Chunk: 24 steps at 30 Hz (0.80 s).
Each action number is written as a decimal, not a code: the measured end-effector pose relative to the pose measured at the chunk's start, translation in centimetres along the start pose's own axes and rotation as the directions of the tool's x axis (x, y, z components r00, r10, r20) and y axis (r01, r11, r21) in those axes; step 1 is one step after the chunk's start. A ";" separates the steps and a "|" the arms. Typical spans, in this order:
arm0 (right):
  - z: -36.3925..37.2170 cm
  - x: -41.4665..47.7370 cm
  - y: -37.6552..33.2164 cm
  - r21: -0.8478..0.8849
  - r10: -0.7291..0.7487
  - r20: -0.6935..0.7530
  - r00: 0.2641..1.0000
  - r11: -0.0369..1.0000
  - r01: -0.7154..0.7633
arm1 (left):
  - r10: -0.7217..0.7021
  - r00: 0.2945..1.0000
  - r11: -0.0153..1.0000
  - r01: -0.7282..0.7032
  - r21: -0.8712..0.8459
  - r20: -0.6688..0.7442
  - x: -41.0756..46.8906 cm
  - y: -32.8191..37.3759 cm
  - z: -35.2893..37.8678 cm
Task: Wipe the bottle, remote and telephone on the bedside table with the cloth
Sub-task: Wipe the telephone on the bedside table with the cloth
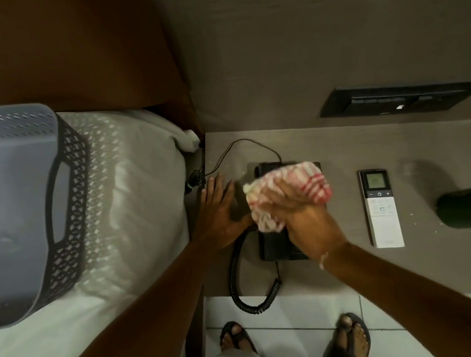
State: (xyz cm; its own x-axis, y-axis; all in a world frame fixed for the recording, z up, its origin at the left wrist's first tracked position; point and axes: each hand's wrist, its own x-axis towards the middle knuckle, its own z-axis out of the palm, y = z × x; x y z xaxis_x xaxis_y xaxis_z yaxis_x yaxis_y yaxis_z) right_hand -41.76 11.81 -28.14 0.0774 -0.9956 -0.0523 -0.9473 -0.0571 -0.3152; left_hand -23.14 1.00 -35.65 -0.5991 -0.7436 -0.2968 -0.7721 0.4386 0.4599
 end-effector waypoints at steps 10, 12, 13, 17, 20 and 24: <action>-1.7 -10.9 -2.8 0.327 0.049 -0.047 0.998 0.945 -0.031 | -0.039 0.999 0.999 0.039 0.015 -0.002 0.0 0.3 0.1; -5.1 -8.4 -1.0 0.312 0.149 -0.129 0.980 0.944 -0.103 | -0.040 0.999 0.999 0.040 0.009 0.001 0.0 0.2 0.1; -6.1 -6.7 0.5 0.311 0.206 -0.163 0.965 0.939 -0.148 | -0.038 0.999 0.999 0.038 0.001 0.003 0.1 0.2 0.1; -5.8 1.2 5.9 0.121 0.342 -0.153 0.927 0.938 -0.326 | -0.049 0.999 0.999 0.049 0.010 0.005 0.1 0.3 0.1; -2.3 2.9 6.6 0.064 0.334 0.005 0.942 0.940 -0.334 | -0.077 0.997 0.997 0.077 -0.002 0.013 0.2 0.5 0.0; 1.4 -2.8 3.2 -0.001 0.282 -0.082 0.956 0.959 -0.283 | -0.120 0.993 0.993 0.120 -0.015 0.020 0.1 0.9 0.0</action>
State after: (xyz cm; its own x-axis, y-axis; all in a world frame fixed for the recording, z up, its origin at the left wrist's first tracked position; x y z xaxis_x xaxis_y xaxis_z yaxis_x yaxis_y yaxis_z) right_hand -44.60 14.51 -30.38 -0.2187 -0.9739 -0.0614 -0.9308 0.2271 -0.2865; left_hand -23.90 1.31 -35.22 -0.5064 -0.7807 -0.3660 -0.8351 0.3383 0.4338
